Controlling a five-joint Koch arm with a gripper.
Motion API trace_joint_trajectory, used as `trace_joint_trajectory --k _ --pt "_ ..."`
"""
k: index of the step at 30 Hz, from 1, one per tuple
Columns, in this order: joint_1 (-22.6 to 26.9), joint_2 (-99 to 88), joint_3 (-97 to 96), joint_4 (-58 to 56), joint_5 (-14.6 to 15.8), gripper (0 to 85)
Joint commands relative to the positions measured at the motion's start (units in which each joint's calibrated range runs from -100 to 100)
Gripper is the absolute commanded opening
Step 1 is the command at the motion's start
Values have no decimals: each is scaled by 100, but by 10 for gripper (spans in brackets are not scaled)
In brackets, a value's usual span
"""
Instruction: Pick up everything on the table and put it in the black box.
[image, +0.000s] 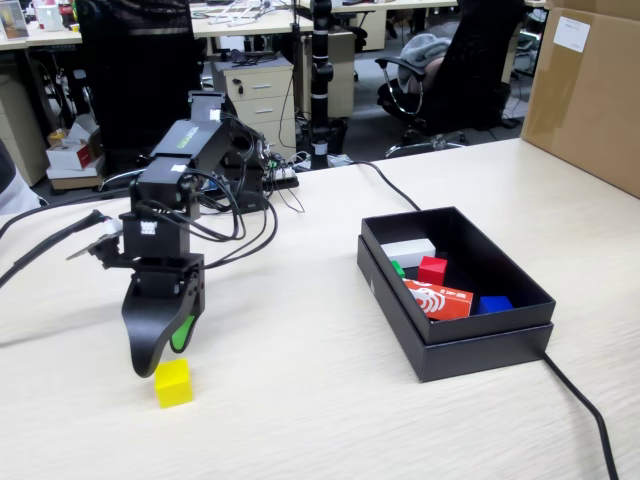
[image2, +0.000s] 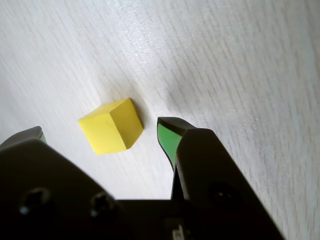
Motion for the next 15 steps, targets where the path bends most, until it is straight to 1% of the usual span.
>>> trace_joint_trajectory --k 1,9,15 --pt "54 19 673 -33 -34 447" --pt "127 627 1362 -24 -137 445" --pt "132 833 1317 -15 -186 445"
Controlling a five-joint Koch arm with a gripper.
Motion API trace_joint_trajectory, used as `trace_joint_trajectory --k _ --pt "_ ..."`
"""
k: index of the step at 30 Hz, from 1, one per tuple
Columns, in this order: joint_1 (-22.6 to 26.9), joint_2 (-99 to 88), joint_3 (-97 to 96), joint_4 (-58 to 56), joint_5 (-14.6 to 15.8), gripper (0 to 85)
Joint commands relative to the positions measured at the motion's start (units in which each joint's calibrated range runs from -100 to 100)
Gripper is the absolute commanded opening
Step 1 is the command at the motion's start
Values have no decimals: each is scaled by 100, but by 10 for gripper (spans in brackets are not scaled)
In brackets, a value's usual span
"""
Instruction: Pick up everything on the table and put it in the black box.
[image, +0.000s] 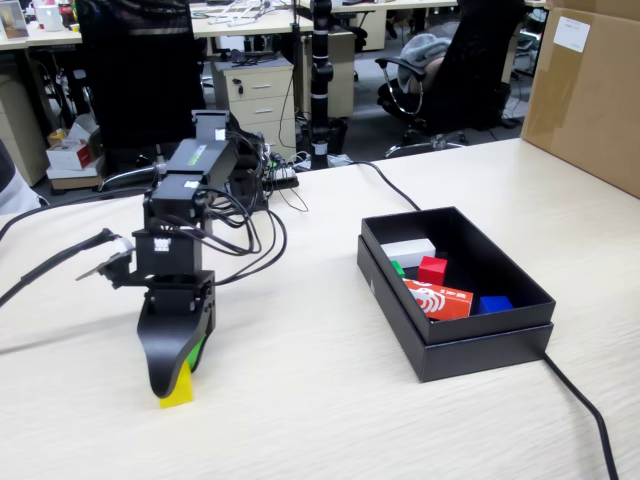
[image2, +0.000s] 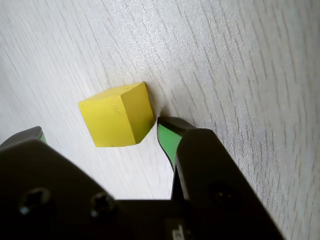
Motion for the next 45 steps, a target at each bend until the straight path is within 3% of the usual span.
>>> trace_joint_trajectory --k 1,19,22,28,31,37,41,45 --pt "10 -151 422 -15 -49 445" --pt "-88 -380 -86 -41 -98 394" --pt "-83 -483 -249 -41 -107 306" --pt "-78 -610 -430 -41 -151 302" --pt "-83 -633 -466 -41 -151 235" --pt "-93 -724 -557 -41 -147 234" --pt "-93 -931 -557 -41 -107 66" --pt "-73 -1241 -693 -41 -107 66"
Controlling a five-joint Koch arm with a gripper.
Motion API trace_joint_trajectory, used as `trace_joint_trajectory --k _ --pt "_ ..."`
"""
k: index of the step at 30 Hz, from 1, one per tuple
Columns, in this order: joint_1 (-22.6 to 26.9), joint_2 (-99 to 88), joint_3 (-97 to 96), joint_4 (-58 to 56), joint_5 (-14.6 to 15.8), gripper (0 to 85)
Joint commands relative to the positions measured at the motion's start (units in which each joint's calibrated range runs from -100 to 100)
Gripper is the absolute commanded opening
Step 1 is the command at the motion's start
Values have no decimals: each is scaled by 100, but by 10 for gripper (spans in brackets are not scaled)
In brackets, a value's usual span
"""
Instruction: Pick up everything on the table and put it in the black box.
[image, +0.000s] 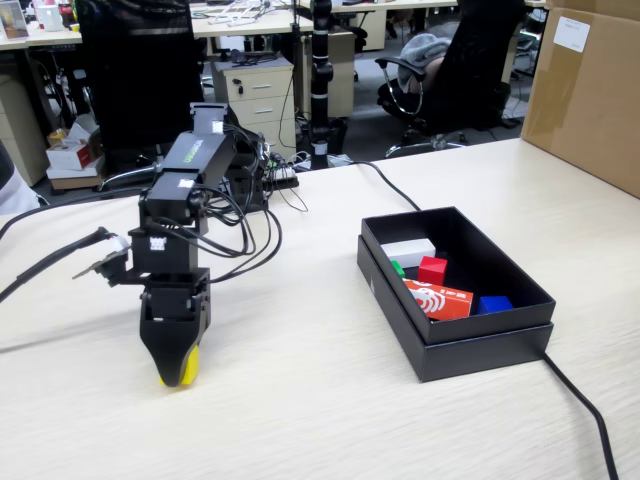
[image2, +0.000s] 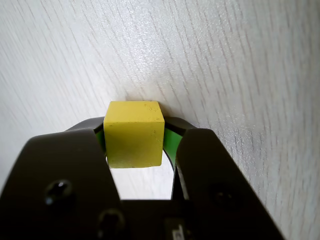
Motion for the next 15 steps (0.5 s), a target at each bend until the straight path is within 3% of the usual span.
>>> trace_joint_trajectory --k 1,9,15 --pt "0 -773 -8 -80 0 66" --pt "137 -1989 -724 -80 34 66" --pt "523 -3446 -1368 -80 151 66"
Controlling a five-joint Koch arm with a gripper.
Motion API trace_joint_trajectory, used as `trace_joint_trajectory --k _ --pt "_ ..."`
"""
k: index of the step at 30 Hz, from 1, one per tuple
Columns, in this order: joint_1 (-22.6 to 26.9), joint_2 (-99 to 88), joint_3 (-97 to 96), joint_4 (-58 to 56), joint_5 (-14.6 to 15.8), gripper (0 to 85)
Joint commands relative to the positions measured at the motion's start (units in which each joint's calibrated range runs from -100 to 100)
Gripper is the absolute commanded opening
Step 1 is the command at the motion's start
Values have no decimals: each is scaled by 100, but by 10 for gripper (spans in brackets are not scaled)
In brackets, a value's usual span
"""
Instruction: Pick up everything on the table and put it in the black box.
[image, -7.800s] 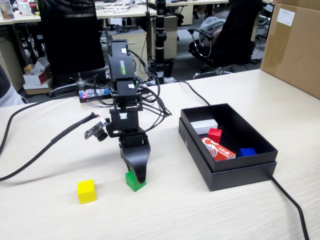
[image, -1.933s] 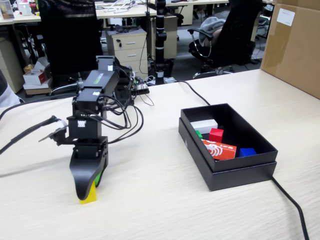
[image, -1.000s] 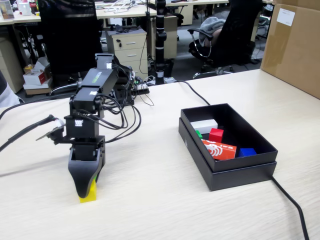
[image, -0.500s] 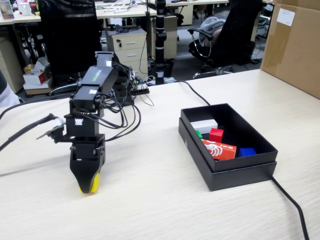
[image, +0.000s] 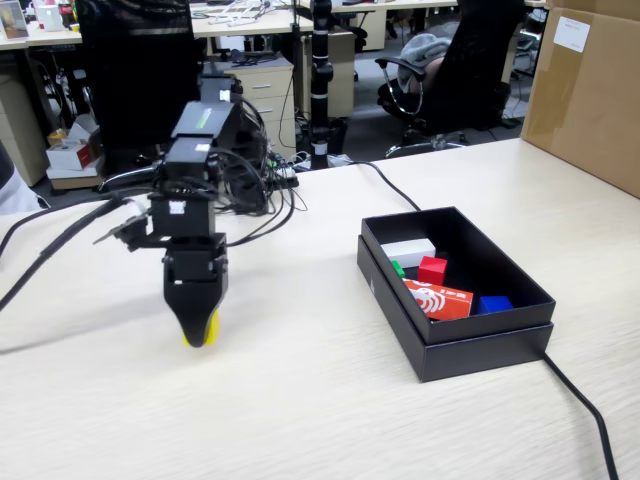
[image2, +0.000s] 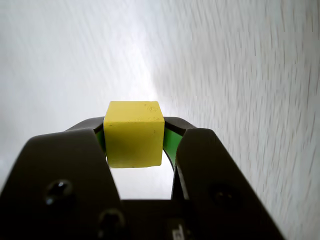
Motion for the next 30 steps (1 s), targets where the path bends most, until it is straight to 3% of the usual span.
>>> trace_joint_trajectory --k 1,10,20,30 --pt "264 -1290 57 -34 103 66" --pt "1343 -3401 -578 10 381 68" --pt "2471 -3412 -315 165 723 68" --pt "2613 -1404 3 381 850 69"
